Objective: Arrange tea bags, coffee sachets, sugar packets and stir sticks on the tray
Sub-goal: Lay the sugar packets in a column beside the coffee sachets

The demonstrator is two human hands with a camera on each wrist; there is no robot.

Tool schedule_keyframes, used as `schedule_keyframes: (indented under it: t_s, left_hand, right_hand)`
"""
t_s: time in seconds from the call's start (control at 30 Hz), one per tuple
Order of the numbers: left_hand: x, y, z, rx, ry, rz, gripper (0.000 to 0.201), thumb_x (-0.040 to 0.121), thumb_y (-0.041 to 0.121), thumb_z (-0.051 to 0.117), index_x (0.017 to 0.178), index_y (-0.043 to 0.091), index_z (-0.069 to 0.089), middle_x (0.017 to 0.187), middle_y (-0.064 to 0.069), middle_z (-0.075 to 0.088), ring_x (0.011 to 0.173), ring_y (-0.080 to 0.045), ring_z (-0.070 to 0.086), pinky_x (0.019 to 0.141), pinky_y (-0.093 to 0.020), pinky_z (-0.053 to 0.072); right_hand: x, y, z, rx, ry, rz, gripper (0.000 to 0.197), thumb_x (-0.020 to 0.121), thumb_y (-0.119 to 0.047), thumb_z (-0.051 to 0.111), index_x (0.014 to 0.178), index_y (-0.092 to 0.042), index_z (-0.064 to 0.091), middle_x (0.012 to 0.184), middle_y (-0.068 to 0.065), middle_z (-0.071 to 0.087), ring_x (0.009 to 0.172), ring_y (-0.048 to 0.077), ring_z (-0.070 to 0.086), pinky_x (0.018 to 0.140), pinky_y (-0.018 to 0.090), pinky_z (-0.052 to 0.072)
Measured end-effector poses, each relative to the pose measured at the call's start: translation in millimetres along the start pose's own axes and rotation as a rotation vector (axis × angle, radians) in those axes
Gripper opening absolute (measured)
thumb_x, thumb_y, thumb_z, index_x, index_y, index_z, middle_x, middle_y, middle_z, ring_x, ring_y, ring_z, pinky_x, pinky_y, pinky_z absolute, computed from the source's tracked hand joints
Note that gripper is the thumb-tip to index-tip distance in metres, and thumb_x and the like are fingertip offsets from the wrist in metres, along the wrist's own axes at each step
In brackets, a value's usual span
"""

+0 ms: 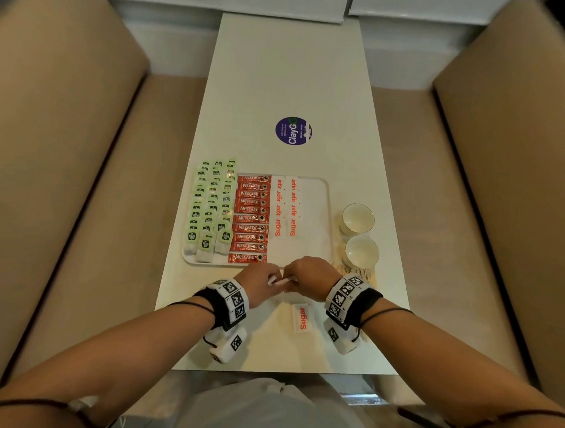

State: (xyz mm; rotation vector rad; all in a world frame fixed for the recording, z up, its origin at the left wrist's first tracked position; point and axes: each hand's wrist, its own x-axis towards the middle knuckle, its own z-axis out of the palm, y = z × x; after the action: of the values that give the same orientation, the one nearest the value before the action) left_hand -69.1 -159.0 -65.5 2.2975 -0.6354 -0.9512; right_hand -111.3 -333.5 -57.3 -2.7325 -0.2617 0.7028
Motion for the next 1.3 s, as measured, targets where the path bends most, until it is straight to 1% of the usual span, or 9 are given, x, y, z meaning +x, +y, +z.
schedule_keyframes:
  t_s: [0.13, 0.27, 0.37, 0.43, 0.53, 0.87, 1.0, 1.17, 1.3]
  left_hand:
    - [0.1, -4.7, -6.9, 0.017, 0.016, -0.022, 0.028, 0.09, 0.033, 0.072, 0.073, 0.014, 0.06, 0.07, 0.0, 0.054, 0.069, -0.021, 0.052, 0.057, -0.028, 0.032]
    - [-3.5, -5.0, -15.0, -0.007, -0.011, -0.06, 0.021, 0.092, 0.034, 0.069, 0.074, 0.024, 0.066, 0.079, -0.004, 0.067, 0.075, -0.023, 0.064, 0.068, -0.038, 0.05]
    - [-5.9, -5.2, -23.1, -0.092, 0.01, -0.081, 0.017, 0.094, 0.03, 0.068, 0.077, 0.028, 0.065, 0.075, 0.002, 0.067, 0.068, -0.016, 0.067, 0.06, -0.028, 0.048]
    - [-6.4, -6.1, -30.0, -0.165, 0.027, -0.087, 0.017, 0.094, 0.027, 0.068, 0.077, 0.027, 0.064, 0.076, 0.005, 0.066, 0.066, -0.013, 0.068, 0.059, -0.025, 0.047]
    - [-8.9, -9.6, -38.6, -0.282, 0.047, -0.127, 0.019, 0.092, 0.028, 0.07, 0.074, 0.027, 0.067, 0.076, 0.003, 0.069, 0.072, -0.023, 0.072, 0.067, -0.038, 0.056]
    - [-16.8, -8.9, -53.3, -0.626, 0.089, -0.177, 0.011, 0.094, 0.018, 0.069, 0.085, 0.01, 0.069, 0.08, -0.005, 0.069, 0.068, -0.016, 0.069, 0.061, -0.026, 0.052]
    - [-16.8, -10.1, -57.7, -0.645, 0.082, -0.176, 0.014, 0.094, 0.022, 0.069, 0.083, 0.013, 0.069, 0.085, -0.006, 0.071, 0.071, -0.016, 0.069, 0.065, -0.028, 0.052]
    - [-17.1, -8.0, -58.1, -0.67, 0.112, -0.185, 0.014, 0.093, 0.024, 0.071, 0.082, 0.015, 0.07, 0.085, -0.002, 0.073, 0.072, -0.017, 0.069, 0.066, -0.029, 0.052]
    - [-14.4, -7.4, -56.2, -0.624, 0.107, -0.198, 0.011, 0.094, 0.019, 0.07, 0.085, 0.013, 0.071, 0.08, 0.0, 0.072, 0.07, -0.016, 0.068, 0.063, -0.027, 0.051]
  right_hand:
    - [1.1, -0.5, -11.0, 0.082, 0.059, -0.023, 0.022, 0.099, -0.034, 0.061, 0.108, -0.019, 0.073, 0.095, -0.001, 0.075, 0.085, 0.018, 0.066, 0.076, 0.033, 0.052]
    - [-0.1, -1.5, -17.7, 0.187, 0.11, -0.025, 0.014, 0.098, -0.026, 0.061, 0.103, -0.018, 0.072, 0.093, -0.003, 0.074, 0.082, 0.015, 0.064, 0.077, 0.032, 0.053]
    - [-1.5, -2.8, -18.7, 0.299, 0.185, 0.001, 0.015, 0.1, -0.031, 0.059, 0.107, -0.022, 0.069, 0.097, -0.006, 0.073, 0.081, 0.013, 0.064, 0.079, 0.032, 0.054]
    - [-1.9, -2.7, -19.3, 0.38, 0.211, 0.044, 0.022, 0.1, -0.036, 0.059, 0.117, -0.024, 0.065, 0.102, -0.006, 0.072, 0.081, 0.011, 0.062, 0.081, 0.03, 0.053]
    - [-1.5, -0.8, -20.8, 0.46, 0.211, 0.092, 0.028, 0.099, -0.038, 0.062, 0.122, -0.023, 0.063, 0.099, -0.01, 0.067, 0.082, 0.009, 0.06, 0.082, 0.028, 0.052]
    - [8.2, -5.5, -30.5, 0.615, 0.16, 0.091, 0.019, 0.098, -0.03, 0.064, 0.087, -0.015, 0.068, 0.082, -0.006, 0.066, 0.072, 0.008, 0.06, 0.069, 0.022, 0.048]
    - [9.2, -11.7, -32.3, 0.752, 0.216, 0.104, 0.016, 0.101, -0.027, 0.058, 0.094, -0.014, 0.064, 0.091, -0.004, 0.069, 0.074, 0.01, 0.067, 0.07, 0.023, 0.054]
    - [9.9, -19.2, -22.4, 0.692, 0.244, 0.127, 0.032, 0.097, -0.044, 0.061, 0.088, -0.014, 0.064, 0.079, 0.002, 0.069, 0.066, 0.014, 0.06, 0.065, 0.029, 0.05]
    - [10.5, -17.1, -18.7, 0.701, 0.211, 0.147, 0.03, 0.101, -0.035, 0.057, 0.085, -0.012, 0.066, 0.074, 0.001, 0.068, 0.067, 0.014, 0.062, 0.065, 0.025, 0.048]
